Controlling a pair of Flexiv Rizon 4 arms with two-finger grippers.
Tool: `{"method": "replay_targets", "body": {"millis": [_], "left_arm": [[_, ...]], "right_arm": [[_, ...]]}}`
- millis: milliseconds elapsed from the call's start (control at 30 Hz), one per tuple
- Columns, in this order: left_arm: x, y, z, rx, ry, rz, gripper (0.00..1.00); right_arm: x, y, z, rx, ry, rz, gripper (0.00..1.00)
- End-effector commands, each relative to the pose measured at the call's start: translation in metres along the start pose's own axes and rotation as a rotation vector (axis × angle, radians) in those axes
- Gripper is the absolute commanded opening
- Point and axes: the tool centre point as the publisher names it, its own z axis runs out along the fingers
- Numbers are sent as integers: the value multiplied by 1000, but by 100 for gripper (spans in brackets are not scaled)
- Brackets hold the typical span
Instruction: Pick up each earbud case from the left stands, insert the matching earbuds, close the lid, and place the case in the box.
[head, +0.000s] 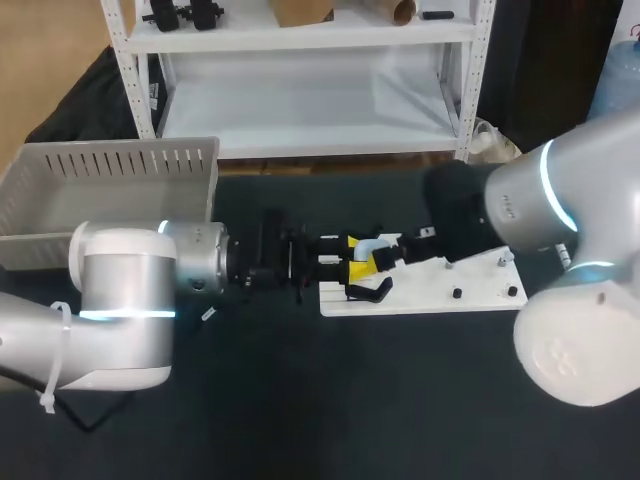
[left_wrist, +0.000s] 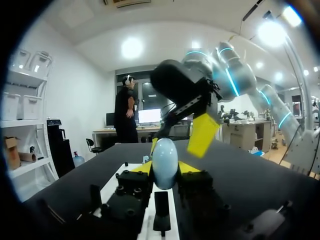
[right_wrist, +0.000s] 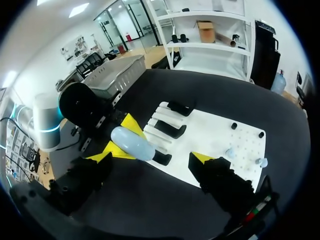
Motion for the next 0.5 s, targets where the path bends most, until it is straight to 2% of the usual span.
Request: {"method": "replay_targets", "body": {"millis": [33, 500], "left_arm": [[0, -2, 0, -6, -2, 2, 0], [0, -2, 0, -6, -2, 2, 0]], "right_arm": [[-3, 0, 4, 105, 0, 9, 100], [-8, -8, 6, 134, 3, 21, 100]]}}
